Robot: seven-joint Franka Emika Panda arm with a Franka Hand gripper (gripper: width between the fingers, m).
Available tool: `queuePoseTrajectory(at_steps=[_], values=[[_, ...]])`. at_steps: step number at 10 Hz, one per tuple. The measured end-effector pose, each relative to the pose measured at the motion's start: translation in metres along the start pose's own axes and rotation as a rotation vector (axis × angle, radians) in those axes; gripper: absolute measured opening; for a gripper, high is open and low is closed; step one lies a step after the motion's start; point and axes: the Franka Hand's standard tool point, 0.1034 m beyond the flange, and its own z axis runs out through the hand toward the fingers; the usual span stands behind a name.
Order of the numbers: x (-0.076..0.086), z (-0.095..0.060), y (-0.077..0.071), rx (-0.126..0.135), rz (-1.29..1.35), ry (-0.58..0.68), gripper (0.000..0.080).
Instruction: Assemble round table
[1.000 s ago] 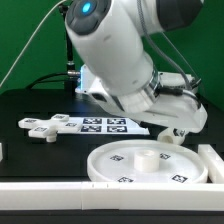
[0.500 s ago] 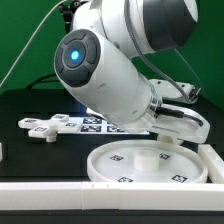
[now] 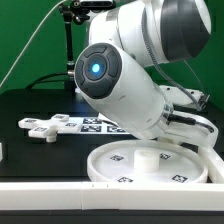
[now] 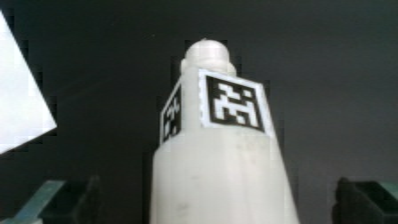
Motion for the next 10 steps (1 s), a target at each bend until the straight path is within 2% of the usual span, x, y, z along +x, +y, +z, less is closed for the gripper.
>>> queuePoseTrajectory(at_steps=[1,2,3,7,8,9,10], values=[[0.0,0.002,0.0,-0.003,0.001,0.0,0.0517],[0.0,0.003,0.0,-0.003,0.0,0.0,0.0517],[0.0,0.003,0.0,-0.003,0.0,0.0,0.0404],[0.002,-0.002,0.003,0.004,-0.011,0.002,0.0404],[-0.003,-0.011,0.007,0.008,-0.036,-0.013,0.0404],[-0.016,-0.029,0.011,0.012,-0.065,-0.043,0.0404],[-0.027,-0.05,0.009,0.013,-0.093,-0.074,0.0406]])
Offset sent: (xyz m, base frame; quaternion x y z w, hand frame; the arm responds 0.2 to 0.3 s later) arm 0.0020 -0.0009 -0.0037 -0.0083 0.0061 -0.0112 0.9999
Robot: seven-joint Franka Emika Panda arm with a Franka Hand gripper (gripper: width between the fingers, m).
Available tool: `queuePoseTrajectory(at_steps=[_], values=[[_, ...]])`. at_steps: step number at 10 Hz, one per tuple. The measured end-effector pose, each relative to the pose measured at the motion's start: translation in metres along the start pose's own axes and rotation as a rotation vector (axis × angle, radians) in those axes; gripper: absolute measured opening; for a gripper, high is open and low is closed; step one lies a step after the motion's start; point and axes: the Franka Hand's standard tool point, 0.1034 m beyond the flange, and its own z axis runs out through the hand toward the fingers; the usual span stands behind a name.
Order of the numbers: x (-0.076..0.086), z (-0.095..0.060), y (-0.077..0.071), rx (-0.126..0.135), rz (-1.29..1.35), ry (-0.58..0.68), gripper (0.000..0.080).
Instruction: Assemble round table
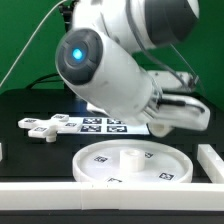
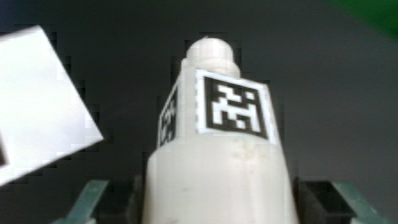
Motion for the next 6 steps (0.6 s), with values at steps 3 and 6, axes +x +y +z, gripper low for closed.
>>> queuePoseTrajectory(at_steps=[3,6], values=[[0.0,-0.014,-0.013,0.005,-0.031,0.032,0.0406],[0.01,-0.027,-0.011,-0.024,-0.141,0.196,0.0406]])
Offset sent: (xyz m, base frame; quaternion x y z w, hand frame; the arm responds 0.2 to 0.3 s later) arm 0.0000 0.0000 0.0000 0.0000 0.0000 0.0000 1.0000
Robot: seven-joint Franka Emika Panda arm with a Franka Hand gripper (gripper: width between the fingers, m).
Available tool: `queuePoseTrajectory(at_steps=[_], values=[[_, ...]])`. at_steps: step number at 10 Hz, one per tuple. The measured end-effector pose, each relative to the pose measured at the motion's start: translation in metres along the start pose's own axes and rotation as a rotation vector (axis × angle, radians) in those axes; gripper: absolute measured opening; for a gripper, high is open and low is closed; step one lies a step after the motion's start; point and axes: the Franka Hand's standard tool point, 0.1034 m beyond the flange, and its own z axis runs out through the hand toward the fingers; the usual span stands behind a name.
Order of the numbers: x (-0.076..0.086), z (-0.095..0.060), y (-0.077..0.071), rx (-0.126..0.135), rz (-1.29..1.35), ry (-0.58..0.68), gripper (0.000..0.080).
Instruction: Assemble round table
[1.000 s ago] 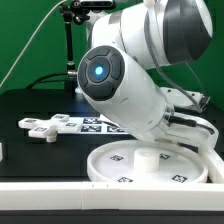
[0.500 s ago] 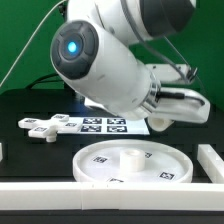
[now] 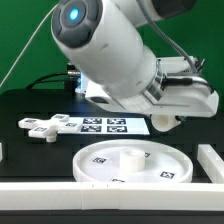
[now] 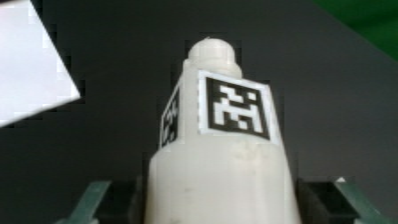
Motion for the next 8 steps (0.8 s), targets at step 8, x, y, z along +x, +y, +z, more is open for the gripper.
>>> queuePoseTrajectory(at_steps=[8], values=[[0.008,-0.067,-0.02,-0.002,-0.12,0.539,0.0407]])
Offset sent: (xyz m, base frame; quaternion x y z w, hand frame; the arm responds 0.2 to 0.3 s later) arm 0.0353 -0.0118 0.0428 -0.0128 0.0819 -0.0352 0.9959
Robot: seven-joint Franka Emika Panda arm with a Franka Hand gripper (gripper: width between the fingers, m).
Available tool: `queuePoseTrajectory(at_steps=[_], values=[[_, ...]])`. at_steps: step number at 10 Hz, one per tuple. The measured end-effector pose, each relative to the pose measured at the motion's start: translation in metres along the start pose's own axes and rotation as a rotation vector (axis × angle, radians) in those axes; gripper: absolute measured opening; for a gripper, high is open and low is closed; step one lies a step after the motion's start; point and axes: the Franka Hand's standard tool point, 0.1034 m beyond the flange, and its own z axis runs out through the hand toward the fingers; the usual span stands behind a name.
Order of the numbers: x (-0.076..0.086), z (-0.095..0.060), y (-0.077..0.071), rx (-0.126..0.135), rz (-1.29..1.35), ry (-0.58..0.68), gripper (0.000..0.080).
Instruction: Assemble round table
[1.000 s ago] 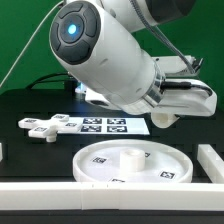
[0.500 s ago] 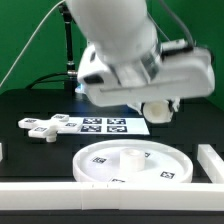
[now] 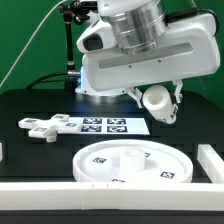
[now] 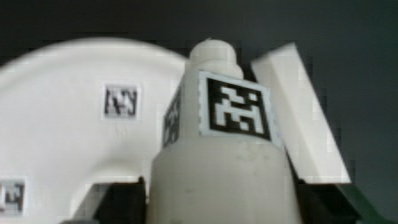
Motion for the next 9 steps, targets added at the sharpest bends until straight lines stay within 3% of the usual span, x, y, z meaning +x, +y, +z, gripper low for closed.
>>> queuePoseTrajectory(at_steps=[1,2,3,4,6,9], values=[[0.001,-0.003,0.003,-0.055,-0.085,0.066,0.0407],[0.006,-0.015,0.001,-0.092,-0.204,0.119,0.0407],[0.015,-0.028,-0.003,-0.098,-0.271,0.208,0.0407],[0.018,-0.031,-0.002,-0.092,-0.269,0.291,0.0407],[0.022,-0.029,-0.001,-0.09,-0.281,0.419,0.0407],[0.028,-0.03,0.012,-0.119,-0.36,0.66,0.0407]])
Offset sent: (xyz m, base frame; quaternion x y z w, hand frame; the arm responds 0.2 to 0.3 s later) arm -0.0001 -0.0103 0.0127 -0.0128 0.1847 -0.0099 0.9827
